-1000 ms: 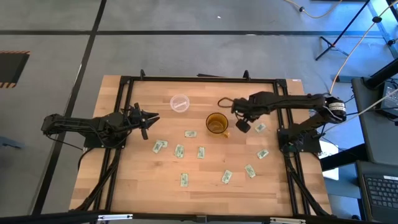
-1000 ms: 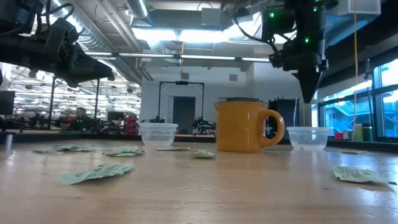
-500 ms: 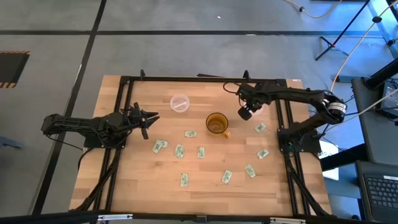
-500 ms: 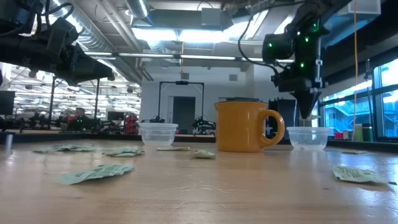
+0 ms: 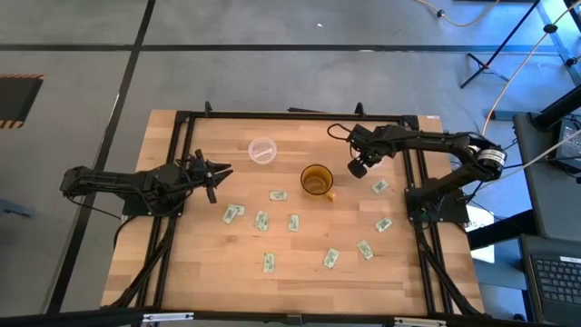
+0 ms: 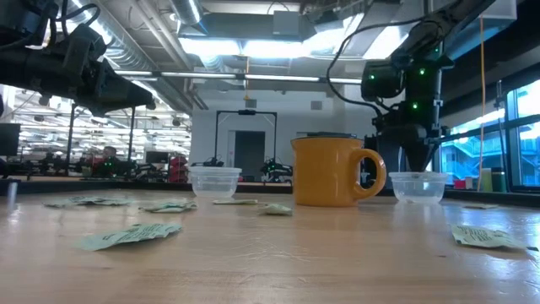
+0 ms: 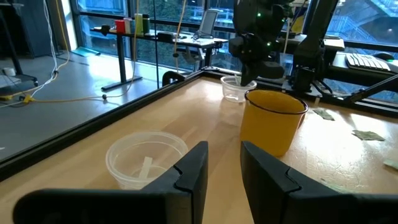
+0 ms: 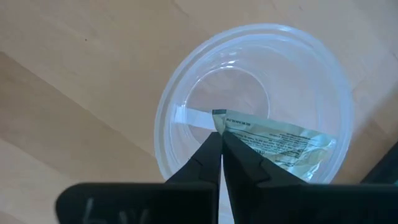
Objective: Pick and place Stevia / Truvia into bins
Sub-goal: Put the white stevia packet into the right transparent container
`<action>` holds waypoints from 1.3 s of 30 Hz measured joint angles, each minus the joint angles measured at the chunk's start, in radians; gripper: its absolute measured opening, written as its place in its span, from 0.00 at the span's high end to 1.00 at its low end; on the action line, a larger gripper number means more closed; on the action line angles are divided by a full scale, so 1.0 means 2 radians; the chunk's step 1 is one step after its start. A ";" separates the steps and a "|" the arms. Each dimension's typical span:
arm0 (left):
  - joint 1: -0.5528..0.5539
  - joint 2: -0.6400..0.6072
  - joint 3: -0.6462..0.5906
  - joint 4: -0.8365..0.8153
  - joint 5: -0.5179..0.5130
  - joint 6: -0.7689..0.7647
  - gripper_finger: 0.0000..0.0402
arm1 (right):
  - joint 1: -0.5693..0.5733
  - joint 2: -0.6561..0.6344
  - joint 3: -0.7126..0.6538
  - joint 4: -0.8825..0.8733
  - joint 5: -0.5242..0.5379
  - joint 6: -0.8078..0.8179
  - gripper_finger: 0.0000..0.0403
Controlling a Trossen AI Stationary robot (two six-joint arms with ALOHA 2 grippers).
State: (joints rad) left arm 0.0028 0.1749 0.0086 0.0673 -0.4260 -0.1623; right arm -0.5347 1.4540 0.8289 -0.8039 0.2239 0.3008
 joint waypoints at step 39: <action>0.000 0.000 0.000 0.000 0.000 0.000 0.78 | 0.164 -0.084 -0.024 -0.137 -0.085 0.127 0.71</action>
State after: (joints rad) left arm 0.0029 0.1749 0.0085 0.0669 -0.4255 -0.1622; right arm -0.2062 1.2855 0.7807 -1.0783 0.0543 0.5542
